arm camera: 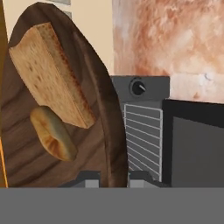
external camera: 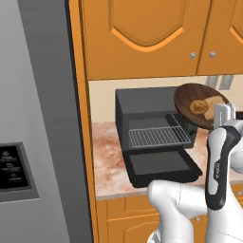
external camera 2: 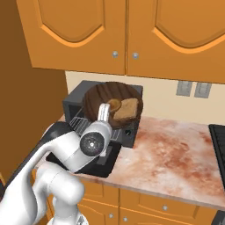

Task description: Pick up the heated bread from the toaster oven and place it in the bowl. Then move the bread bowl to the dining counter.

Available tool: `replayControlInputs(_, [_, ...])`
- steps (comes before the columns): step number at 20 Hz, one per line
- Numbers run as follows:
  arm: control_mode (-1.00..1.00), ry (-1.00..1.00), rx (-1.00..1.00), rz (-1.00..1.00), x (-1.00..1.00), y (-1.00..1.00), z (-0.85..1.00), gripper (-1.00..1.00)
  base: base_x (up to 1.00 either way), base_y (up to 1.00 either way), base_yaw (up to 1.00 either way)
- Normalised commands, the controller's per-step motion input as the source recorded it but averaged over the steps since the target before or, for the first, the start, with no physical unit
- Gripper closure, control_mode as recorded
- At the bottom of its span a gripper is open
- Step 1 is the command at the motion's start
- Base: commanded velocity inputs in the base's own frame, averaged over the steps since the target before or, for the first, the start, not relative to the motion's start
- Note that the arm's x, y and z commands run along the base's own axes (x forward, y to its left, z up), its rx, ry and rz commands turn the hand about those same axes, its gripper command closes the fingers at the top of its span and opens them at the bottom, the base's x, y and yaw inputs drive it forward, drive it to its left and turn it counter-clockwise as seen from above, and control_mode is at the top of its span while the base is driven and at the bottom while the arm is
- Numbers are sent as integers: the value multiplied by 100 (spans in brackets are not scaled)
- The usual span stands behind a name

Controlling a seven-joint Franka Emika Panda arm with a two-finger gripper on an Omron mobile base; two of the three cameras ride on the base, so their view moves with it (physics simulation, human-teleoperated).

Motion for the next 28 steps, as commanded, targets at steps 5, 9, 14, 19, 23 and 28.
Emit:
replayControlInputs(5, [100,0,0,0,0,0,0,100,0,-51,45])
replayControlInputs(9, [100,0,0,0,0,0,0,100,-32,-75,68])
replayControlInputs(14, [100,0,0,0,0,0,0,100,-54,-22,99])
replayControlInputs(19, [100,0,0,0,0,0,0,100,-22,-1,100])
replayControlInputs(23, [100,0,0,0,0,0,0,100,-18,2,100])
replayControlInputs(28, [100,0,0,0,0,0,0,100,-20,0,100])
